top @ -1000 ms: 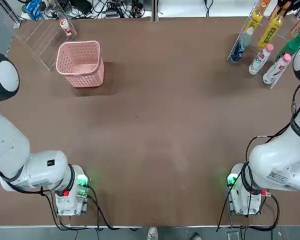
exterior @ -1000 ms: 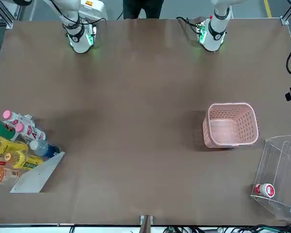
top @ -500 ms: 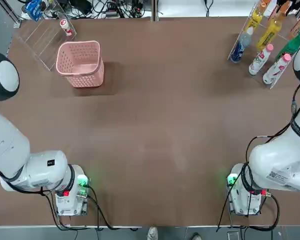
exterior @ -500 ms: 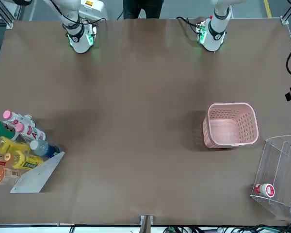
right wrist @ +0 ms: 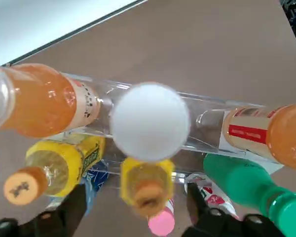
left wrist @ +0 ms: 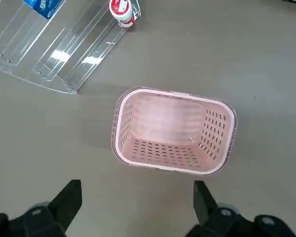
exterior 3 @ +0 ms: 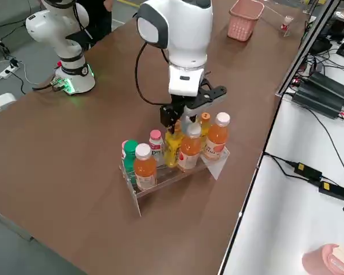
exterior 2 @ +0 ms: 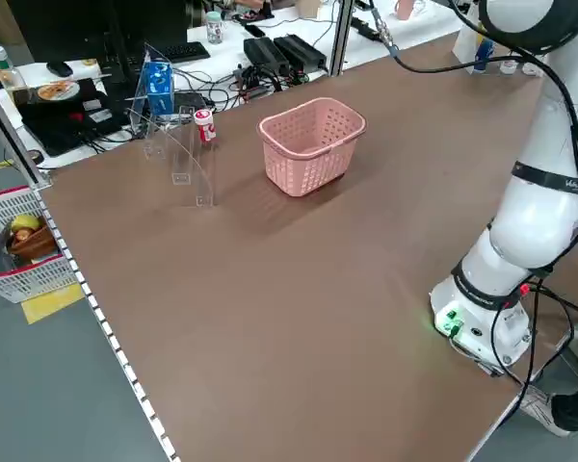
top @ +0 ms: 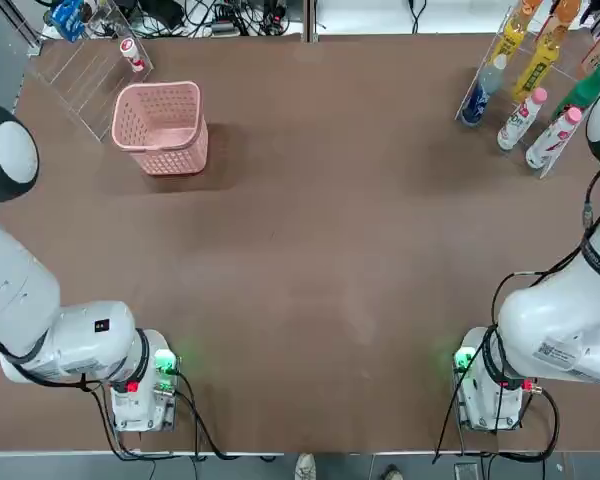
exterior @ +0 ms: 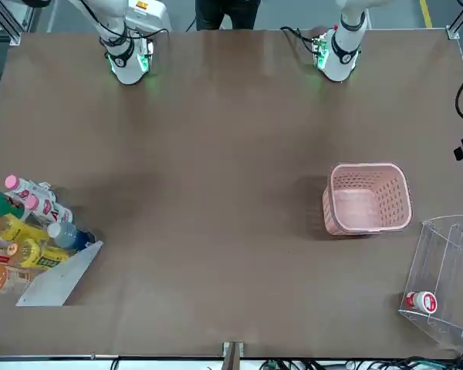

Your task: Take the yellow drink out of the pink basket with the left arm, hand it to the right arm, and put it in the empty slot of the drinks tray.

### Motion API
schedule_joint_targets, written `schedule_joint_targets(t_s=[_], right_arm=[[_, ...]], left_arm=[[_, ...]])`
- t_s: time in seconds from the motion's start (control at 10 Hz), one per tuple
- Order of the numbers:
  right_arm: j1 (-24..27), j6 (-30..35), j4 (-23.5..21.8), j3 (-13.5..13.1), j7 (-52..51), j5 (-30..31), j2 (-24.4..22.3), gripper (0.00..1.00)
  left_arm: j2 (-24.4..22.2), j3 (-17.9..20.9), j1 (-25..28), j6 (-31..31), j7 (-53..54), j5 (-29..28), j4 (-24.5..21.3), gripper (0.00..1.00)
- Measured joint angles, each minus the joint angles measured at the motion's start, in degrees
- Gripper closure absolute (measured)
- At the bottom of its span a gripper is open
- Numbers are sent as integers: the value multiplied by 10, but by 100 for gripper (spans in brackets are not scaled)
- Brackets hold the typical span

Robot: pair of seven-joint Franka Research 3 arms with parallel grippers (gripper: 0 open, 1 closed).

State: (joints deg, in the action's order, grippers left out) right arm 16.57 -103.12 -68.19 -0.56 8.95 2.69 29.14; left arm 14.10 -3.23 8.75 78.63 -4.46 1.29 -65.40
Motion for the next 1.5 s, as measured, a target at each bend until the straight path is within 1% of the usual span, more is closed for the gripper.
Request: schedule_joint_targets(t_s=[0.1,0.4,0.5,0.7,0.8,0.9,1.0,1.3,1.5], right_arm=[[-2,14,6,2,-3,0,-15,1],[-24,68,11,8,-59,-1,-81,1],[-42,107,12,10,-63,-1,-101,1],[-102,186,12,13,-63,-2,-139,1],[-132,206,11,13,-62,-2,-155,1],[-148,210,10,13,-62,-2,-164,1],[-151,213,8,13,-63,-2,-167,1],[-150,236,-4,9,-64,-2,-167,1],[-149,224,-12,8,-65,-2,-166,1]], left_arm=[[0,0,0,0,0,0,0,0],[0,0,0,0,0,0,0,0],[0,0,0,0,0,0,0,0],[0,0,0,0,9,0,0,0],[0,0,1,0,11,0,0,0],[0,0,1,0,11,0,0,0],[0,0,0,0,11,0,0,0],[0,0,1,0,11,0,0,0],[0,1,1,0,11,0,0,0]])
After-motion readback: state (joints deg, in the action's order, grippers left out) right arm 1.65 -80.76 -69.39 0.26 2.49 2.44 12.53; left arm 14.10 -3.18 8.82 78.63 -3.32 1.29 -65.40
